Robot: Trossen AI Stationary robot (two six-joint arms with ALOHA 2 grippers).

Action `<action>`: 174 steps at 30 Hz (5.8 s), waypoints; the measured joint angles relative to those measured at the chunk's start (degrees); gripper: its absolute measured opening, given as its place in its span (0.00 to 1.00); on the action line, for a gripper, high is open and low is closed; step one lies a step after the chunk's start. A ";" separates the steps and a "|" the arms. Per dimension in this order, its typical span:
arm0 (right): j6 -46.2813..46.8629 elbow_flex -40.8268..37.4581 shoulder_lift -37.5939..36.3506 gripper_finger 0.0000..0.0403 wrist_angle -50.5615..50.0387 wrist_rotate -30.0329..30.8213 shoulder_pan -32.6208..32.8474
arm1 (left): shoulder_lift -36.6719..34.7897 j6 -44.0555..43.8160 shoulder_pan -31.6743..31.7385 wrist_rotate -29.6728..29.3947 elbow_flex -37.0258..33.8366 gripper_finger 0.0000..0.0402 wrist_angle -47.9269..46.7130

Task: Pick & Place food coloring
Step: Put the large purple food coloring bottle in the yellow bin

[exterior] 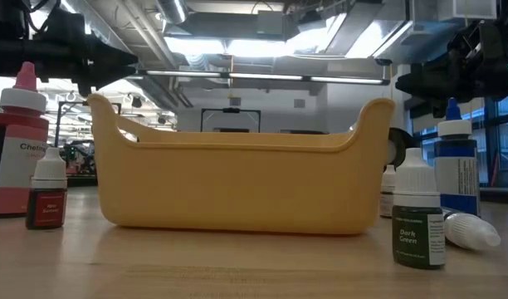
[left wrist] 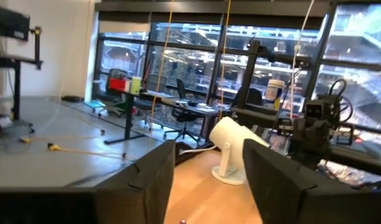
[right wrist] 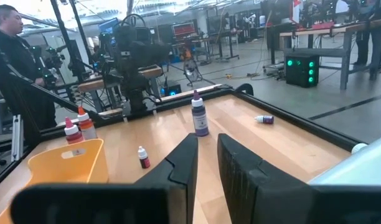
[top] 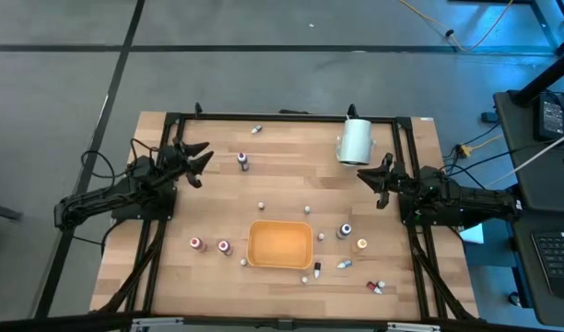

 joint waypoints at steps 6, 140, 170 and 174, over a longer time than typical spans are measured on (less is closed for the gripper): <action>0.00 0.00 0.00 0.16 0.02 0.00 0.00 | 0.53 -10.32 -0.04 0.40 0.28 0.53 0.57; 10.45 0.00 0.02 0.16 -0.11 -1.10 0.00 | 104.81 -7.78 -35.61 6.83 91.95 0.28 -76.37; 10.32 0.00 0.02 0.16 -0.17 -1.18 0.00 | 110.26 -10.29 -35.78 7.03 91.95 0.30 -76.15; 10.25 0.00 0.02 0.16 -0.17 -1.18 0.00 | 110.26 -11.30 -35.78 7.03 91.95 0.34 -76.15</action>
